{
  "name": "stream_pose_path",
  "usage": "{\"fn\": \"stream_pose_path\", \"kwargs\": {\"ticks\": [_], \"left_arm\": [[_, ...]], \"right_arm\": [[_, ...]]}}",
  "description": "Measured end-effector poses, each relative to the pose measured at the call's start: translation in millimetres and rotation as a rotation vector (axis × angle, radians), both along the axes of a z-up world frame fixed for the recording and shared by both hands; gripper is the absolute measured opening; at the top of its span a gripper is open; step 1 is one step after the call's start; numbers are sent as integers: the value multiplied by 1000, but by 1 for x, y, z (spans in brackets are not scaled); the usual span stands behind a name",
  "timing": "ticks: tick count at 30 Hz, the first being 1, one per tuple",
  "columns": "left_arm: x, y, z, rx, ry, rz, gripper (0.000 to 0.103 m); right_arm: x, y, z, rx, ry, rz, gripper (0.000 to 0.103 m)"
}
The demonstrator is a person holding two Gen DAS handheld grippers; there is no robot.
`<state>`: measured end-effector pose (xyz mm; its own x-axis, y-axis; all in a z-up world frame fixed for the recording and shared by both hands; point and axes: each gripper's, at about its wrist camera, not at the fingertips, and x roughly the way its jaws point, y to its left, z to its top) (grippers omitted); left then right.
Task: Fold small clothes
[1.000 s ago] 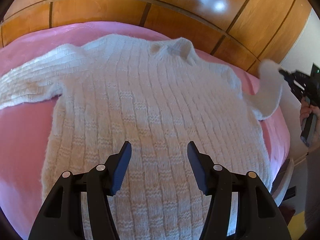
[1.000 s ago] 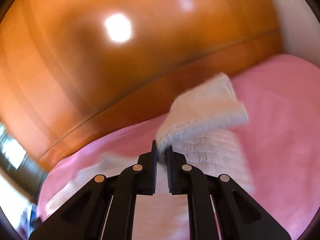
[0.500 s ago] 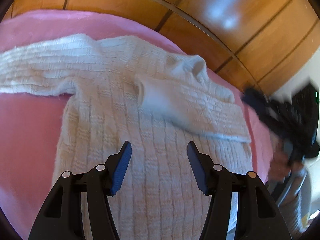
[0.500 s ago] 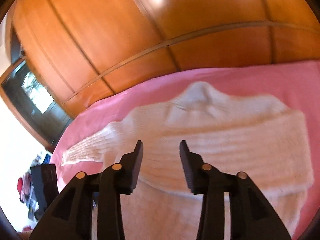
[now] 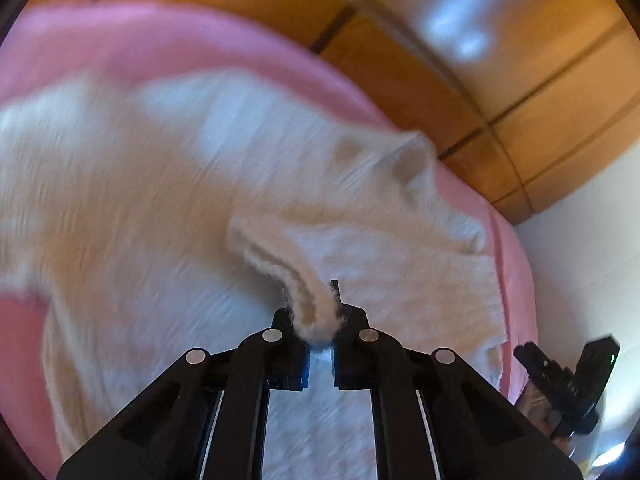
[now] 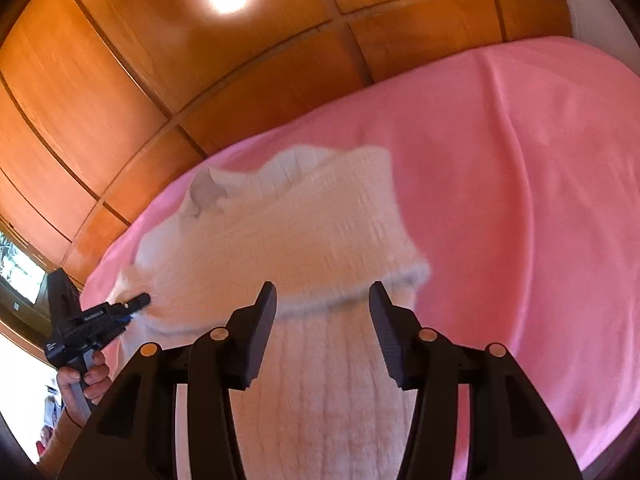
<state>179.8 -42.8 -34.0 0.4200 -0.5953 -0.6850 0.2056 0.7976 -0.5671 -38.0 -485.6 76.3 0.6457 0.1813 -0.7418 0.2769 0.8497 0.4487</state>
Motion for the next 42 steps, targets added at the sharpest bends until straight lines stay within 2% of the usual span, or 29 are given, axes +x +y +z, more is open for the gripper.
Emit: {"fn": "stream_pose_path", "kwargs": {"ticks": [3,6,8,10,12,13,15,18,19,20,21,22,24,26,27,28,31,35,38,40,42], "left_arm": [[6,-1,41,-49,-125,-5,6],[6,2,65,-6,-238,10,6],[12,2,55,98,-230,29,6],[23,-4,22,240,-152,37,6],[28,-7,-11,347,-62,29,12],[25,-6,-25,350,-66,29,14],[18,-6,-27,342,-123,44,14],[15,0,-21,321,-98,84,15],[11,6,-17,304,-91,105,23],[3,15,-15,295,-94,125,38],[-2,23,-13,289,-97,151,44],[-9,34,-11,286,-97,181,49],[-19,51,-11,262,-86,208,48],[-30,79,-8,220,-73,240,48],[-37,97,-6,197,-63,269,48],[-43,116,-5,188,-42,319,48],[-61,175,-6,107,-3,428,48],[-84,249,-9,51,12,598,49],[-103,313,-14,-12,44,782,56],[-113,351,-16,-33,48,893,57],[-118,378,-20,-73,76,965,57]], "right_arm": [[26,10,7,-21,-31,35,48],[62,28,-3,-91,-12,39,51],[78,33,-24,-130,49,17,54],[87,40,-53,-174,117,-5,55],[83,48,-62,-246,81,-23,57],[81,54,-60,-282,77,-30,57],[78,57,-62,-310,71,-36,57],[78,59,-62,-332,79,-29,60],[78,60,-62,-338,80,-25,61],[77,59,-62,-337,76,-22,63],[76,58,-62,-331,73,-23,63],[76,58,-63,-324,71,-23,64],[75,56,-63,-322,72,-21,65],[75,56,-63,-309,66,-3,73],[76,56,-64,-295,61,16,83],[79,58,-65,-278,59,48,93],[83,68,-64,-325,74,59,93],[82,71,-65,-342,77,55,94],[80,72,-65,-346,77,53,95],[80,73,-64,-354,77,50,95],[82,75,-64,-358,79,48,96]]}}
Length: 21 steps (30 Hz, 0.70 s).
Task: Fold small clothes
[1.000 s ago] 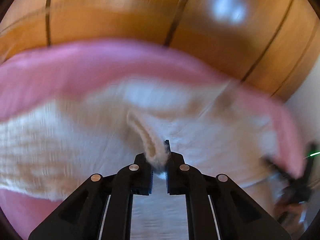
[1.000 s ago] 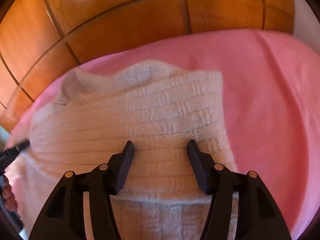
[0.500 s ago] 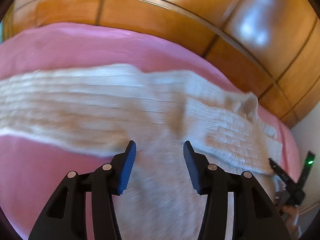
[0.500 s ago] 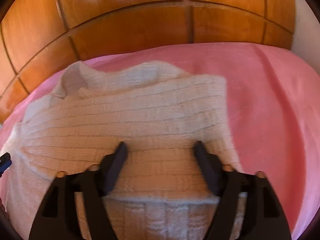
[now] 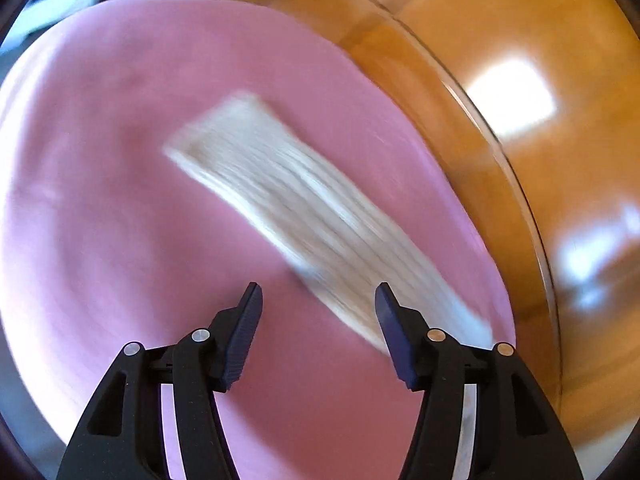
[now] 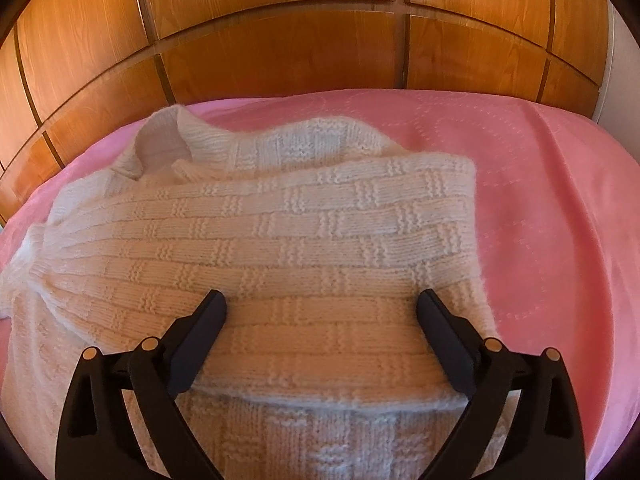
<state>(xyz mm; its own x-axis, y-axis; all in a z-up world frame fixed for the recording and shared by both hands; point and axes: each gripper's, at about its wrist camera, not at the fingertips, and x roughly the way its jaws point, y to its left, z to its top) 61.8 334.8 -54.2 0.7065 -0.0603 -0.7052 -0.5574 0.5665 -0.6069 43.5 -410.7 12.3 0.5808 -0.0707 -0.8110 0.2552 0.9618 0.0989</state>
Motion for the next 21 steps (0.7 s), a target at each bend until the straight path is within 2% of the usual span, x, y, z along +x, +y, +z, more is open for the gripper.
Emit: {"fn": "stream_pose_path", "kwargs": {"ticks": [4,8,10,11,12,14,16,21], "left_arm": [[0,42,-8,-68,-2,120,57],[18,60,-17,-151,19,160,58],[28,60,-12,-136,29,149,55],[32,52,-10,-121,16,134,36],[40,48,-6,-97,17,91,30],[51,33,2,-50,4,25,8],[58,13,20,18,-36,-36,8],[76,-88,69,51,-195,-281,8]], "right_arm": [[0,0,0,-3,1,-1,97],[2,1,0,-8,3,-2,98],[3,2,0,-11,4,-2,98],[4,2,0,-12,5,-2,98],[5,2,0,-13,5,-2,98],[5,2,-1,-16,6,-2,98],[6,3,-1,-17,6,-2,98],[6,4,-1,-18,4,-4,98]]}}
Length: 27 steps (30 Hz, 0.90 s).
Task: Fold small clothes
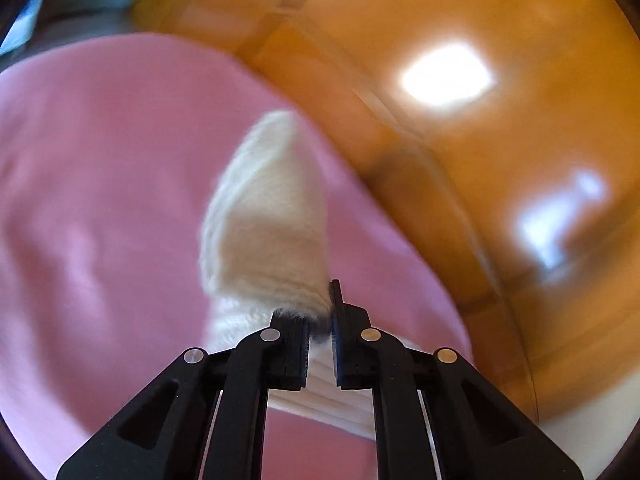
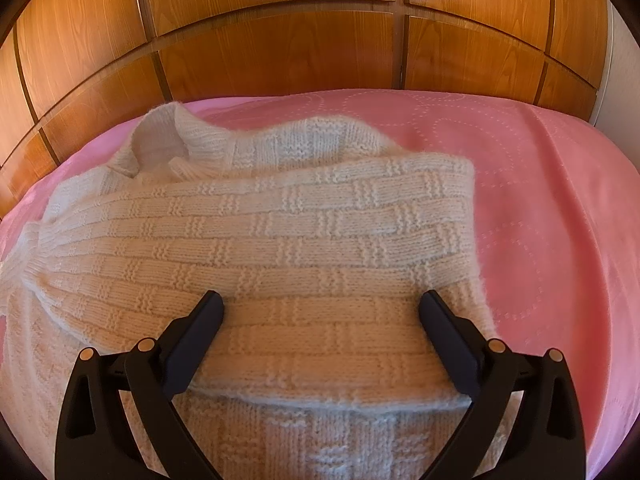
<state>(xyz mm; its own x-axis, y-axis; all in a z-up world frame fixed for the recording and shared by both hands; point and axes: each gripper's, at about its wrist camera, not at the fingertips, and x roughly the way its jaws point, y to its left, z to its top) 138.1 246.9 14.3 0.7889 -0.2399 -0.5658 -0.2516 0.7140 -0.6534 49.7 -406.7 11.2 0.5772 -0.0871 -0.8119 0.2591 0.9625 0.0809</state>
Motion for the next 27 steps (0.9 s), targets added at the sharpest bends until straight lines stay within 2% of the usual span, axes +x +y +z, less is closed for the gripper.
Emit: {"fn": "stream_pose_path", "kwargs": {"ticks": [5,7,9,10,11,12,13,14,17,21,23,24,26,27], "left_arm": [[3,-143,27,108,-104,-317,8],[2,-203,22,141,-111,-432,8],[1,-244,11,145,-91,-516,8],[0,-264,2,140,-68,-560,17],[-2,-280,-7,137,-48,-601,32],[-7,-293,-15,160,-31,-623,40],[-15,-300,-20,204,-24,-622,53],[-18,-302,-23,235,-25,-619,55],[-43,-298,-32,334,-14,-635,55],[-62,-268,-40,412,-4,-565,55],[-73,-246,-45,408,11,-515,55],[-75,-243,-50,410,18,-498,55],[-74,-237,-62,410,38,-465,55],[-79,-231,-68,399,52,-458,55]], "right_arm": [[-2,-2,-1,11,-7,-2,98],[-3,-2,-2,15,-8,-3,98],[-3,-4,-2,21,-11,-3,98],[-4,-4,-2,23,-12,-3,98],[-4,-5,-2,24,-13,-4,98],[-5,-6,-1,27,-14,-4,98],[-5,-7,-1,30,-15,-4,99],[-6,-7,-1,33,-18,-4,99],[-8,-11,-1,43,-23,-3,99],[-10,-12,6,25,-24,-4,97],[-14,-6,18,-6,-56,-12,90],[-17,1,28,14,-91,6,85],[-20,22,42,116,-131,85,76],[-18,37,46,157,-132,135,66]]}}
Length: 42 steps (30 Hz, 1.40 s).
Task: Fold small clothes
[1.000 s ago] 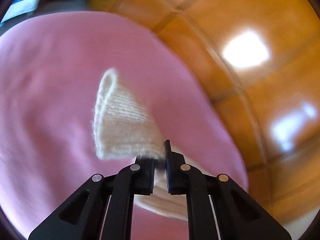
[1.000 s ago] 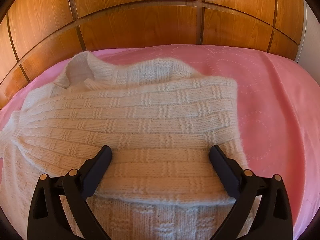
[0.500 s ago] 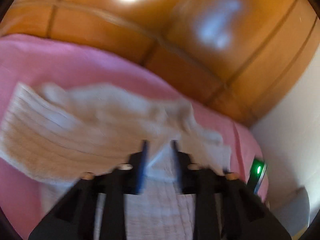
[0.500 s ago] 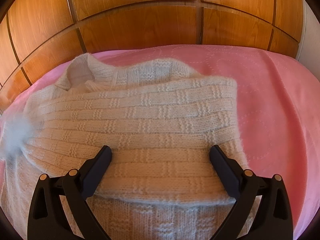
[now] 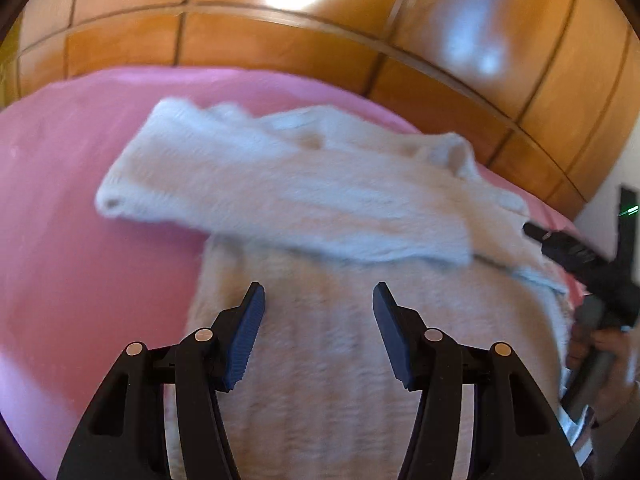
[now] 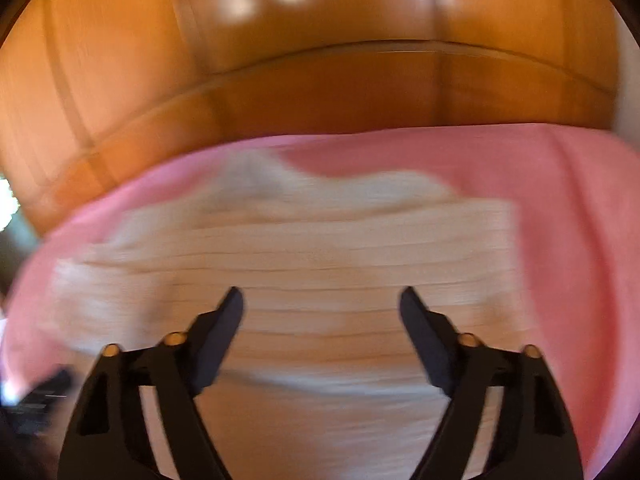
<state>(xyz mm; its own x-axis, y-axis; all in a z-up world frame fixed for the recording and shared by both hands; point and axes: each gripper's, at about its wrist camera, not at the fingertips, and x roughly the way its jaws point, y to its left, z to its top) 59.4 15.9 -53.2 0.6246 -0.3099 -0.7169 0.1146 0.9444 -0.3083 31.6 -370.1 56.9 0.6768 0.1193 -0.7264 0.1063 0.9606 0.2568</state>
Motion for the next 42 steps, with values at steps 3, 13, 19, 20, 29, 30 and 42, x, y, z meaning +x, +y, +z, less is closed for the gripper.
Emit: {"fn": "stream_pose_path", "kwargs": {"ticks": [3,13,19,20,29,30,42], "left_arm": [[-6,5,-7,-15,-17,3,55],[-4,5,-14,-42,-37,-12,57],[-6,4,-12,-39,-39,-14,57],[-7,4,-12,-38,-39,-14,57],[-6,0,-10,-24,-26,-12,57],[-6,0,-9,-20,-20,-13,57],[-5,19,32,-99,-17,-7,57]], "right_arm": [[10,41,-1,91,26,129,51],[30,118,10,36,58,245,5],[16,76,88,0,-118,185,5],[14,67,94,-6,-133,161,5],[12,-64,30,8,57,-175,5],[10,-74,15,20,96,-204,5],[-9,-96,-2,4,124,-243,24]]}}
